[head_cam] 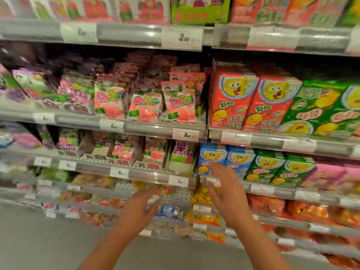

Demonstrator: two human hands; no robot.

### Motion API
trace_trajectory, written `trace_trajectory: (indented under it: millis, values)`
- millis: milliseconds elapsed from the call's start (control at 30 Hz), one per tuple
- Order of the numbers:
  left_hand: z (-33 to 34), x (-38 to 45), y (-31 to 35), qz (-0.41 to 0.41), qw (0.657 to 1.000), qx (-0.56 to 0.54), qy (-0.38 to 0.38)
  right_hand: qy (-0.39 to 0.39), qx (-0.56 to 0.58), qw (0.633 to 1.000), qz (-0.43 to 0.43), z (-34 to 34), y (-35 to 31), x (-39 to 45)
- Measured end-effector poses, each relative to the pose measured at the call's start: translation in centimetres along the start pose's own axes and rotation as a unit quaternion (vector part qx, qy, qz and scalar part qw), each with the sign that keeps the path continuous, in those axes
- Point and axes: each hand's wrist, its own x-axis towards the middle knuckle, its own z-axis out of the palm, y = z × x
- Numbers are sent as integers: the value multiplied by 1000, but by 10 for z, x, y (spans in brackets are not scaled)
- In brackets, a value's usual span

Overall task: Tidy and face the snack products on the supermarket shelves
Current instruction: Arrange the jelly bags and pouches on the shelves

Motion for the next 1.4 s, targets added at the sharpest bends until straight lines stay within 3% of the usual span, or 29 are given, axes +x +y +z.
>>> trace_trajectory:
  millis: [200,333,500,733,967,1167,1400]
  values:
    - [-104,31,-16,69,991,49,107,18,-157,981,-115,14,-62,57]
    - [-149,49,-45,108,975,86,171,-17,-218,974,-52,37,-75,70]
    - [-184,73,-81,145,965,138,169,-11,-238,971,31,60,-96,68]
    - [-191,107,-111,113,965,178,155,1,-206,973,102,66,-127,71]
    - [-185,116,-118,98,967,181,151,29,-193,972,128,40,-145,91]
    - [-196,126,-103,68,966,201,150,110,-183,975,68,-12,-160,163]
    - [-203,129,-93,54,965,193,169,44,-292,951,88,-41,-165,231]
